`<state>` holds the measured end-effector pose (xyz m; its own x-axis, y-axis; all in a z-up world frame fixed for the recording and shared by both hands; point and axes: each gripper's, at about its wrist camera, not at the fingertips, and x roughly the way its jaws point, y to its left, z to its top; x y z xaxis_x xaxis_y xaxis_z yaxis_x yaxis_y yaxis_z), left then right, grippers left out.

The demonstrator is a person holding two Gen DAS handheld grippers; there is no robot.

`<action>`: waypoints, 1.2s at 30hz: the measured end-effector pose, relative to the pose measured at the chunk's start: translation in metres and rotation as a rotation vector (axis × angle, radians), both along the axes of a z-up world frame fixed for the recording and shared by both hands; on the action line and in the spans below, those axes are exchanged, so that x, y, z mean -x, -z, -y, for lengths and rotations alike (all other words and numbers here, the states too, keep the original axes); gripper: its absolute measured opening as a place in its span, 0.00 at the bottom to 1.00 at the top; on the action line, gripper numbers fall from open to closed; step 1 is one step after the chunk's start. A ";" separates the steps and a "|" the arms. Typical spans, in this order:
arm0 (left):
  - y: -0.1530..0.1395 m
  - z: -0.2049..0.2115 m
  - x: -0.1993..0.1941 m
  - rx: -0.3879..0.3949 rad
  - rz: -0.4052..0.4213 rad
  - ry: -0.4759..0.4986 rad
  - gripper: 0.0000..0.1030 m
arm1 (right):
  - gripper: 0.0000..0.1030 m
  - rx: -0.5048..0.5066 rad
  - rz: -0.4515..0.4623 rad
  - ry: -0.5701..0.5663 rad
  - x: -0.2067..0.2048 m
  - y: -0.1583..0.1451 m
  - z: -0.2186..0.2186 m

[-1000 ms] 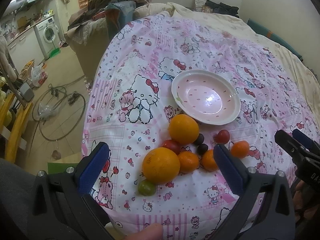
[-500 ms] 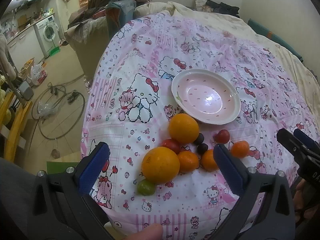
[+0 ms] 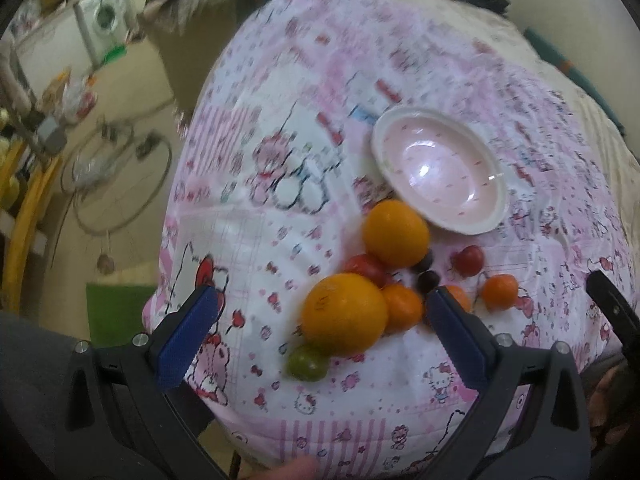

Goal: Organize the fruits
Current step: 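Grasp the large orange with the left tool while the right tool grasps a mandarin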

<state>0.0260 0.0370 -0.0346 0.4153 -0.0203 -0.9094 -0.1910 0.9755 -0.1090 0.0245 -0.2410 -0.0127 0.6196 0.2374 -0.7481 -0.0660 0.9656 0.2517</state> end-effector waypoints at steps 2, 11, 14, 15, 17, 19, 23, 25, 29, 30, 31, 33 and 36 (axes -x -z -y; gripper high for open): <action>0.010 -0.003 -0.006 0.024 -0.067 0.002 1.00 | 1.00 -0.006 -0.036 0.014 -0.003 0.005 0.005; 0.053 0.010 -0.024 0.090 -0.313 0.081 0.79 | 1.00 -0.028 -0.125 0.037 -0.007 0.018 0.014; 0.058 0.014 -0.026 0.106 -0.301 0.096 0.60 | 1.00 -0.032 -0.125 0.037 -0.007 0.017 0.016; 0.059 0.016 -0.026 0.109 -0.295 0.104 0.58 | 1.00 -0.032 -0.130 0.036 -0.007 0.018 0.016; 0.058 0.018 -0.023 0.100 -0.281 0.103 0.56 | 1.00 -0.027 -0.143 0.034 -0.008 0.019 0.015; 0.056 0.020 -0.020 0.091 -0.271 0.115 0.53 | 1.00 -0.032 -0.154 0.030 -0.008 0.021 0.014; 0.043 0.020 -0.017 0.084 -0.232 0.134 0.52 | 1.00 -0.057 -0.163 0.020 -0.009 0.022 0.016; 0.032 0.021 -0.013 0.080 -0.194 0.145 0.52 | 1.00 -0.073 -0.175 0.031 -0.011 0.023 0.022; 0.010 0.019 -0.007 0.037 -0.109 0.143 0.52 | 0.91 0.046 -0.218 0.016 -0.021 0.029 0.022; 0.005 0.018 -0.007 0.032 -0.088 0.137 0.52 | 0.84 0.021 -0.253 -0.009 -0.025 0.033 0.022; 0.001 0.016 -0.009 0.025 -0.069 0.131 0.52 | 0.78 -0.011 -0.304 -0.050 -0.031 0.040 0.019; -0.008 0.016 -0.009 -0.018 -0.027 0.122 0.52 | 0.70 -0.047 -0.344 -0.082 -0.039 0.047 0.015; -0.010 0.013 -0.015 -0.010 -0.010 0.105 0.51 | 0.70 -0.084 -0.417 -0.141 -0.053 0.061 0.002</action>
<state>0.0414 0.0241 -0.0250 0.4020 -0.0543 -0.9140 -0.0882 0.9913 -0.0977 0.0774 -0.2427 -0.0733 0.2264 0.3683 -0.9017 -0.0722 0.9296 0.3615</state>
